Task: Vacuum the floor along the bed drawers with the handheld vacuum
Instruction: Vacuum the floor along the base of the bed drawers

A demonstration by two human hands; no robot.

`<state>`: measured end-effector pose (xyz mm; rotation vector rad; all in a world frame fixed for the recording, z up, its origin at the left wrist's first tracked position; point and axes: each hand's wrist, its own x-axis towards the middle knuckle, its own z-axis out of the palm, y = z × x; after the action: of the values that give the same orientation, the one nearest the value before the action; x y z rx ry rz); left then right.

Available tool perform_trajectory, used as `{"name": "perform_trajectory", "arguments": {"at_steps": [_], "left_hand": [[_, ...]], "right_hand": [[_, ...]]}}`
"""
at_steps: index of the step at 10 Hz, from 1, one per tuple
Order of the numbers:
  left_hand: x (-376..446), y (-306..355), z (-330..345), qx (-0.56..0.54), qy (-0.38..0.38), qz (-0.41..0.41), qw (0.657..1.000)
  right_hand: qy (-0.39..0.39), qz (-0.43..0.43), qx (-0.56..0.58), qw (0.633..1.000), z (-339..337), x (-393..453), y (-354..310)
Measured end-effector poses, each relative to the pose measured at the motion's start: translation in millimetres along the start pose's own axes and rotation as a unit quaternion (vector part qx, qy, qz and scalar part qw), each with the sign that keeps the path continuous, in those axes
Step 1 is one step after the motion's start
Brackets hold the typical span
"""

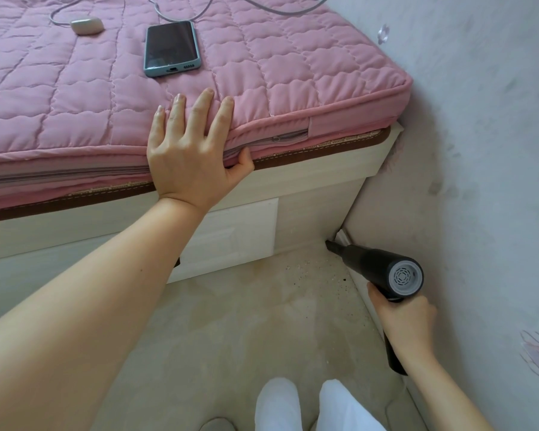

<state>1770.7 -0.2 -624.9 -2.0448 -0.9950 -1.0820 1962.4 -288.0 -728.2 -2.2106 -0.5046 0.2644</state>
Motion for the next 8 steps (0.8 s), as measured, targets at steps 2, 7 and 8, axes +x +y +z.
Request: {"name": "perform_trajectory", "arguments": {"at_steps": [2,7,8], "left_hand": [[-1,0,0,0.000,-0.001,-0.002,1.000],[0,0,1,-0.007,0.005,-0.005,1.000],[-1,0,1,-0.009,0.003,-0.006,1.000]], "right_hand": [[-0.001,0.009,-0.044,0.999,1,1,6],[0.003,0.037,-0.044,0.998,-11,-9,-3],[0.004,0.039,-0.043,0.998,-11,-11,-5]]}}
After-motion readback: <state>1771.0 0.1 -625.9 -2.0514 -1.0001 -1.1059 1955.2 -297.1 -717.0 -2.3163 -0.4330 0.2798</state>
